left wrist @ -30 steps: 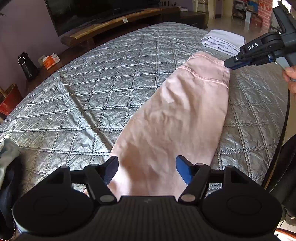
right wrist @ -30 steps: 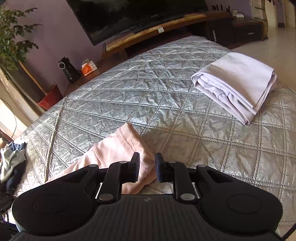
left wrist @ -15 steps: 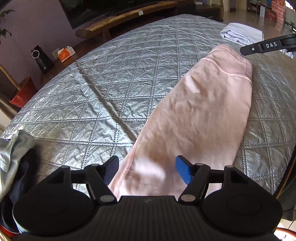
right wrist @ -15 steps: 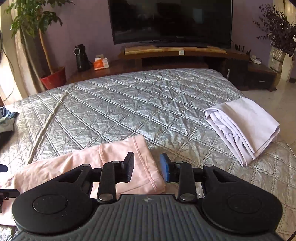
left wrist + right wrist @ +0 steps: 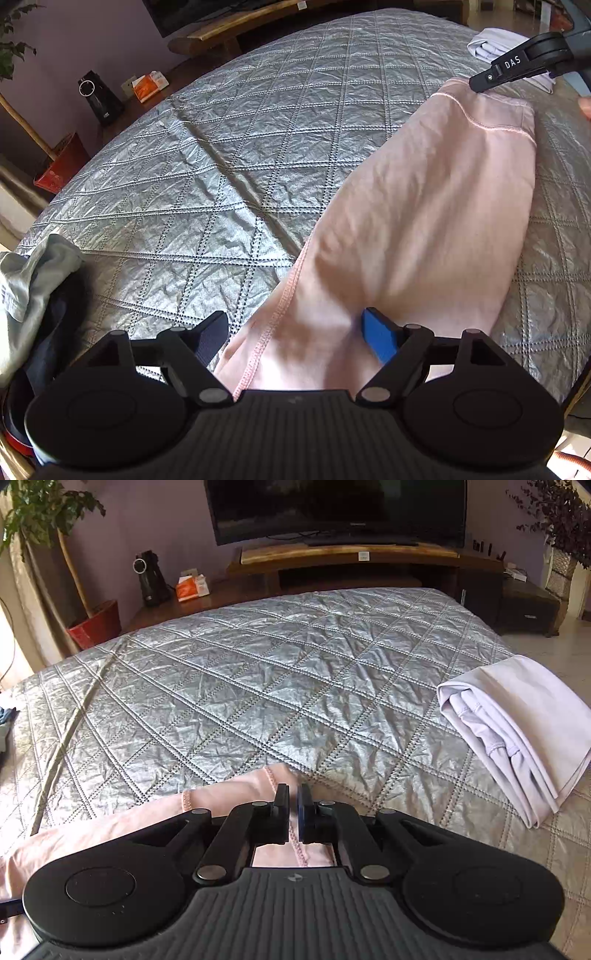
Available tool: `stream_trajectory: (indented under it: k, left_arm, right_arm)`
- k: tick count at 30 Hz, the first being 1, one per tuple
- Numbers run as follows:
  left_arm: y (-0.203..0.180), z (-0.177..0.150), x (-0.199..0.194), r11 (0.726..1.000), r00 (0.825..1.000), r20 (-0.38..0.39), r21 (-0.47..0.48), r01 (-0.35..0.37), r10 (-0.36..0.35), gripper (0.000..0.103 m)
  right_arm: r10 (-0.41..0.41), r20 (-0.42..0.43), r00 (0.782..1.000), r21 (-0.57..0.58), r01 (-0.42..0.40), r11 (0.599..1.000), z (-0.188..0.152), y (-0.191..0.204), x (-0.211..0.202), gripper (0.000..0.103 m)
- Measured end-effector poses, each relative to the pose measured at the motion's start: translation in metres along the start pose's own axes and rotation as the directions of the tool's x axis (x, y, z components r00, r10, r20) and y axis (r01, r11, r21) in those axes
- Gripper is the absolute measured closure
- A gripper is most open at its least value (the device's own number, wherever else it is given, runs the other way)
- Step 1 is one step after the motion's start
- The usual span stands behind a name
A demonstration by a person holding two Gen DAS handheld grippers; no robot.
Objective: Fold clothes
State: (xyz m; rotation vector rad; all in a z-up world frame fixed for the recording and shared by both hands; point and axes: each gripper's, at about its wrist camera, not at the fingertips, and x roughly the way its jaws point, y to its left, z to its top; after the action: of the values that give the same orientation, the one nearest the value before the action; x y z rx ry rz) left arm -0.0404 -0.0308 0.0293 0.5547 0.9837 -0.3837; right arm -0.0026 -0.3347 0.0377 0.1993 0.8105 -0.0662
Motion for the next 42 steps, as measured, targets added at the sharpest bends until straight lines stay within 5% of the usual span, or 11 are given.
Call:
stream_trajectory:
  k: [4, 8, 10, 13, 18, 25, 31, 34, 36, 39, 42]
  left_arm:
    - [-0.004, 0.003, -0.005, 0.998, 0.999, 0.018, 0.042, -0.039, 0.038, 0.029]
    - [-0.001, 0.009, -0.012, 0.997, 0.996, 0.054, 0.035, -0.072, 0.070, 0.032]
    - [0.000, 0.011, -0.015, 0.995, 0.993, 0.072, 0.033, -0.092, 0.089, 0.032]
    - [-0.002, 0.015, -0.020, 0.994, 0.989, 0.108, 0.044, -0.102, 0.097, 0.035]
    - [-0.011, 0.025, -0.031, 0.998, 0.981, 0.190, 0.038, -0.040, 0.032, 0.034]
    - [-0.030, 0.021, -0.015, 0.996, 0.991, 0.133, 0.088, -0.017, 0.005, 0.035]
    - [-0.043, 0.018, -0.001, 0.992, 0.997, 0.079, 0.125, 0.000, -0.010, 0.033]
    - [-0.041, 0.016, 0.001, 0.994, 0.997, 0.079, 0.105, 0.000, -0.008, 0.029]
    - [-0.036, 0.015, 0.002, 0.997, 0.997, 0.074, 0.080, 0.010, -0.016, 0.027]
    - [-0.032, 0.015, 0.003, 0.998, 0.997, 0.070, 0.053, 0.021, -0.025, 0.026]
    - [-0.033, 0.015, 0.003, 0.998, 0.997, 0.075, 0.058, 0.016, -0.020, 0.026]
  right_arm:
    - [0.021, 0.057, 0.998, -0.038, -0.019, 0.999, -0.001, 0.004, -0.017, 0.088]
    - [-0.003, -0.077, 0.997, -0.145, -0.009, 0.989, -0.009, 0.016, 0.007, 0.076]
    - [-0.016, -0.057, 0.998, -0.045, 0.014, 0.999, -0.007, 0.001, 0.005, 0.064]
    - [-0.016, -0.027, 1.000, 0.070, 0.018, 0.997, -0.006, -0.024, -0.008, 0.062]
    - [0.190, -0.069, 0.979, 0.292, -0.162, 0.943, -0.017, -0.065, -0.017, 0.046]
    - [0.295, -0.125, 0.947, 0.400, -0.224, 0.889, -0.043, -0.077, -0.017, 0.044]
    - [0.378, -0.062, 0.924, 0.541, -0.287, 0.791, -0.047, -0.094, -0.008, 0.037]
    - [0.400, -0.067, 0.914, 0.510, -0.313, 0.801, -0.041, -0.090, -0.002, 0.032]
    - [0.384, -0.078, 0.920, 0.489, -0.301, 0.819, -0.038, -0.089, -0.001, 0.039]
    - [0.331, -0.115, 0.937, 0.447, -0.249, 0.859, -0.038, -0.089, -0.002, 0.071]
    - [0.375, -0.088, 0.923, 0.502, -0.284, 0.817, -0.045, -0.100, -0.001, 0.071]
